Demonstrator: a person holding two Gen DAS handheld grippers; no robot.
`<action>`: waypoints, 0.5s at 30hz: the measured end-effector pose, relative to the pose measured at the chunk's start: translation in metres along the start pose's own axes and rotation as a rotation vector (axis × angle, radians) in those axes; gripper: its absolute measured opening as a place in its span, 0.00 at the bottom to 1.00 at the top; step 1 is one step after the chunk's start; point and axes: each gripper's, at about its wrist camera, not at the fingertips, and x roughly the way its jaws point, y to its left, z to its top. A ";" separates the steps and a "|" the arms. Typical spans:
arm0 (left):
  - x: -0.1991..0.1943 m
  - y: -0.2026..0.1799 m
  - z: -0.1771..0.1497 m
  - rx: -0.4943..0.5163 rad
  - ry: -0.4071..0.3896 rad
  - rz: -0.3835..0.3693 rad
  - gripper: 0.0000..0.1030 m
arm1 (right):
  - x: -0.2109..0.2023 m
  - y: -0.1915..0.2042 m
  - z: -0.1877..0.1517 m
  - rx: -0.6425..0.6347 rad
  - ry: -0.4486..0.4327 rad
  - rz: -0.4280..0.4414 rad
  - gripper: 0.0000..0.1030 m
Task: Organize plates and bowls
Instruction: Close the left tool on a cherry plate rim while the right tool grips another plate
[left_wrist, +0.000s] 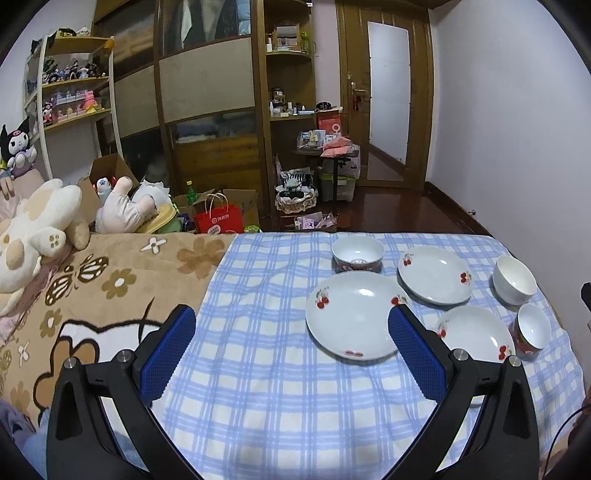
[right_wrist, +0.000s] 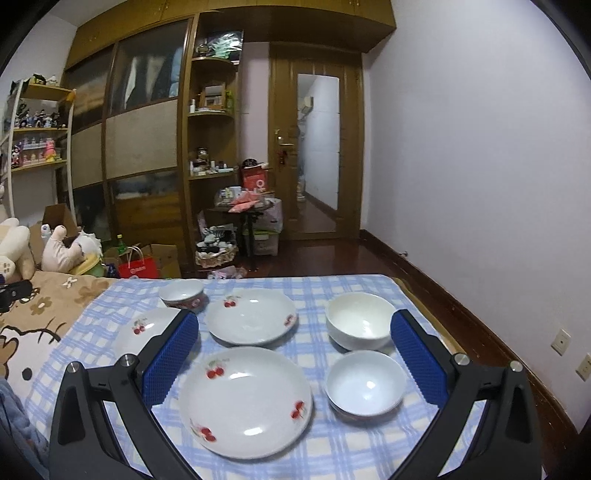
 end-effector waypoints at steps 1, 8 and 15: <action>0.003 0.001 0.004 0.001 0.000 0.001 0.99 | 0.005 0.004 0.003 -0.006 0.000 0.009 1.00; 0.038 0.002 0.024 0.021 0.046 -0.038 0.99 | 0.040 0.039 0.018 -0.049 -0.010 -0.002 1.00; 0.096 -0.010 0.023 0.075 0.140 -0.076 0.99 | 0.085 0.073 0.021 -0.084 0.020 0.051 1.00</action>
